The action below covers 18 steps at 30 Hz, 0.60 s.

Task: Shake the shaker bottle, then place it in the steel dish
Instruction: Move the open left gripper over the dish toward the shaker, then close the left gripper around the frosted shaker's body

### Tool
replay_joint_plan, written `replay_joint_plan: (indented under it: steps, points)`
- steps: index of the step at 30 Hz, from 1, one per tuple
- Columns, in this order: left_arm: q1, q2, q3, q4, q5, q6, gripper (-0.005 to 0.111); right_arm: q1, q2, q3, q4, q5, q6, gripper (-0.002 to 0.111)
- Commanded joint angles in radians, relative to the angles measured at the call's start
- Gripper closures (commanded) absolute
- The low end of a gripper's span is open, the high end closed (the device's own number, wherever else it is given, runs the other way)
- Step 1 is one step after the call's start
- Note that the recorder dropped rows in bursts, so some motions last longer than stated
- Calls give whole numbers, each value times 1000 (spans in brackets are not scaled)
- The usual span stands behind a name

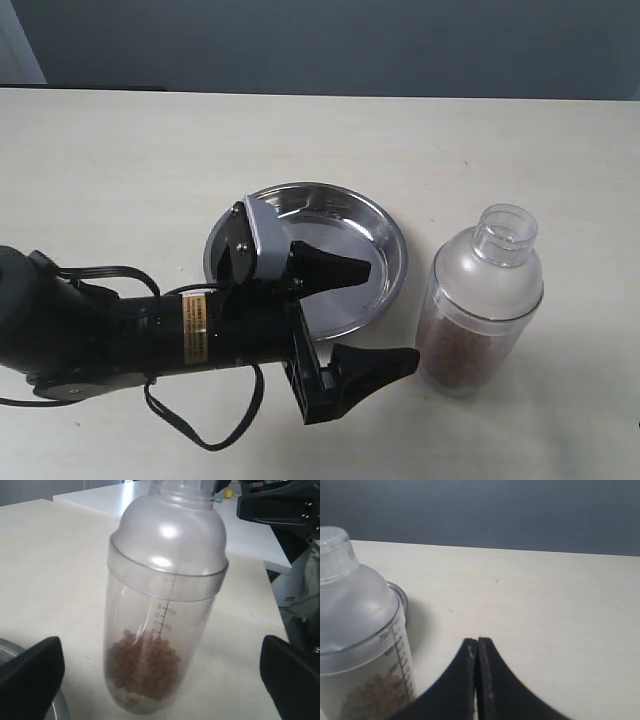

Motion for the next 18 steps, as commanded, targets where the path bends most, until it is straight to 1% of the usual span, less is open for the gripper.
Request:
replay_joint_plan:
  steps: [1, 9, 18]
  points:
    - [-8, 32, -46, -30, -14, 49, 2, 0, -4, 1, -7, -9, -1, 109]
    - [-14, 64, -113, 4, -14, 63, 2, 0, -4, 1, -7, -9, -1, 109]
    - [-90, 149, -191, -39, -14, 63, 2, 0, -4, 1, -7, -9, -1, 109]
